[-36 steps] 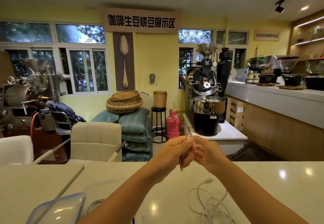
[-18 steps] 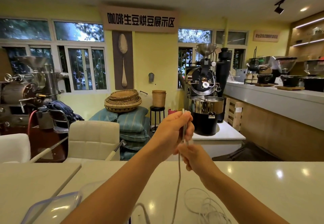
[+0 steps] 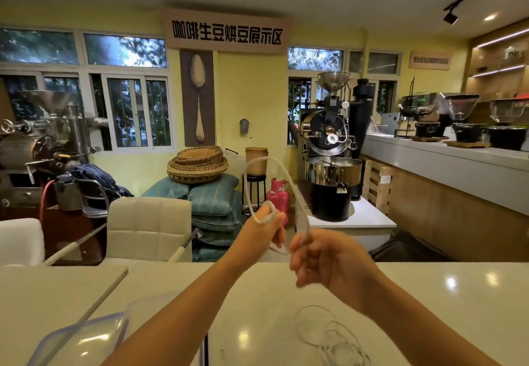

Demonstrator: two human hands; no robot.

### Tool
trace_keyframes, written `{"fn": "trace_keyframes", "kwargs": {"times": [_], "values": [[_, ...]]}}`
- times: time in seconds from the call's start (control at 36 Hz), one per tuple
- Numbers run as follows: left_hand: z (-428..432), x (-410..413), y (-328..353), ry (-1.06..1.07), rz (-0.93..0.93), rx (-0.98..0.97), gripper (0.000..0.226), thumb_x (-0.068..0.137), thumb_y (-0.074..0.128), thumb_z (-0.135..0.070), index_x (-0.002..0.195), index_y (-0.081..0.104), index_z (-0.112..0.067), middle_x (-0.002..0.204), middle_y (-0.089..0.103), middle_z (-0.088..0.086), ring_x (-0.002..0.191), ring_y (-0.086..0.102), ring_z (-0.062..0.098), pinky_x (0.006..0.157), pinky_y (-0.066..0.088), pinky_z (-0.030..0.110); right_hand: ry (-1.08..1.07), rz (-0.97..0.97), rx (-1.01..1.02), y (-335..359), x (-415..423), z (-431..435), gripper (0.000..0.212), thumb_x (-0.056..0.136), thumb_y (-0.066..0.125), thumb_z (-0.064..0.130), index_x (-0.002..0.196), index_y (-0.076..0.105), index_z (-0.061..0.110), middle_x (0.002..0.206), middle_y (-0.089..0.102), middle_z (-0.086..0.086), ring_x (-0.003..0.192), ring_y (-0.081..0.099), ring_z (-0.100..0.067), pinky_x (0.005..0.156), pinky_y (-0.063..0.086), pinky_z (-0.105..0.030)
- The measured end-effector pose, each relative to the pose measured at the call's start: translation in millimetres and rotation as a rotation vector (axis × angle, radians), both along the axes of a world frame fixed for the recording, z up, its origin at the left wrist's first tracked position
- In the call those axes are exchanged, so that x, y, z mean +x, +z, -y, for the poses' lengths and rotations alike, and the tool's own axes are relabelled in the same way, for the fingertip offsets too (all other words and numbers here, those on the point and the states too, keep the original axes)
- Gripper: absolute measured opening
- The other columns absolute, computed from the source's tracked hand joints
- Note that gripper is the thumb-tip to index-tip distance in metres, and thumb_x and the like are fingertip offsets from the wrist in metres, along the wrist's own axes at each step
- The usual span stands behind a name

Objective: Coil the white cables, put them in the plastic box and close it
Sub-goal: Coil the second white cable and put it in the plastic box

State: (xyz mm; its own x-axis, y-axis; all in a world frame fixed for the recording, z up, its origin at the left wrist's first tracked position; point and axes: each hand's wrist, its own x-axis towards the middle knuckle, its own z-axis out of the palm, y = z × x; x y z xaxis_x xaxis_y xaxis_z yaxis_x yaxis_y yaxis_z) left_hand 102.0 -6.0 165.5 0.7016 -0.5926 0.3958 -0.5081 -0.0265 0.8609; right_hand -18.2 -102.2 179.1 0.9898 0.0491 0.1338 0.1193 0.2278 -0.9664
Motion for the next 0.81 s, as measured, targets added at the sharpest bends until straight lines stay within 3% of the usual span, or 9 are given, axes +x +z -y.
{"fn": "trace_keyframes", "kwargs": {"times": [0.06,0.17,0.31,0.39,0.53,0.64,0.69,0.81], "values": [[0,-3,-6,-0.017,-0.033,0.022,0.028,0.096,0.037,-0.012,0.069,0.040,-0.014,0.044,0.052,-0.006,0.038,0.044,-0.003,0.048,0.039,0.010,-0.040,0.041,-0.015,10,2,8,0.008,0.075,0.050,0.004,0.071,0.057,0.003,0.046,0.057,-0.002,0.037,0.051,-0.008,0.038,0.046,-0.019],[3,-14,-14,-0.111,-0.061,0.099,0.033,0.098,0.031,-0.011,0.067,0.040,-0.013,0.052,0.050,0.000,0.037,0.046,-0.001,0.048,0.040,0.012,-0.178,0.095,-0.124,27,13,25,0.025,0.090,0.043,0.006,0.071,0.059,0.007,0.044,0.044,0.004,0.036,0.039,-0.004,0.034,0.032,-0.012],[1,-25,-20,-0.214,-0.097,0.095,0.035,0.099,0.026,-0.020,0.071,0.045,-0.014,0.042,0.052,-0.007,0.040,0.042,0.002,0.050,0.035,0.016,-0.210,0.116,-0.134,40,27,40,0.024,0.092,0.041,0.010,0.075,0.056,0.003,0.057,0.053,-0.004,0.044,0.042,-0.009,0.032,0.035,-0.011],[-1,-33,-18,-0.283,-0.125,0.048,0.036,0.100,0.023,-0.020,0.075,0.048,-0.015,0.041,0.050,-0.008,0.041,0.040,0.003,0.048,0.034,0.013,-0.229,0.078,-0.061,39,38,48,0.023,0.093,0.041,0.009,0.077,0.056,0.001,0.049,0.057,0.000,0.035,0.045,-0.004,0.032,0.037,-0.010],[-5,-39,-9,-0.406,-0.164,-0.010,0.035,0.098,0.025,-0.025,0.076,0.050,-0.016,0.043,0.047,-0.010,0.043,0.039,0.004,0.052,0.033,0.021,-0.316,-0.002,0.046,24,59,50,0.015,0.088,0.051,0.004,0.076,0.059,0.003,0.061,0.058,-0.005,0.035,0.049,-0.003,0.034,0.040,-0.009],[-8,-41,-3,-0.415,-0.182,-0.038,0.036,0.099,0.025,-0.021,0.074,0.050,-0.014,0.044,0.045,-0.010,0.042,0.039,0.004,0.050,0.034,0.019,-0.401,-0.073,0.095,5,69,48,0.009,0.083,0.058,0.004,0.076,0.059,-0.001,0.045,0.059,0.000,0.035,0.050,-0.003,0.036,0.041,-0.009],[-9,-41,-1,-0.402,-0.192,-0.045,0.036,0.099,0.024,-0.019,0.073,0.049,-0.013,0.043,0.044,-0.010,0.041,0.038,0.005,0.050,0.033,0.021,-0.434,-0.109,0.144,-7,74,44,0.013,0.081,0.060,0.006,0.087,0.061,-0.005,0.045,0.060,0.000,0.040,0.052,-0.005,0.042,0.045,-0.012],[-9,-44,2,-0.407,-0.200,-0.059,0.038,0.099,0.024,-0.020,0.071,0.048,-0.013,0.043,0.044,-0.010,0.041,0.038,0.006,0.049,0.036,0.018,-0.479,-0.190,0.202,-23,81,40,0.034,0.076,0.066,0.017,0.099,0.060,-0.006,0.080,0.063,-0.014,0.075,0.057,-0.021,0.084,0.047,-0.034]]}}
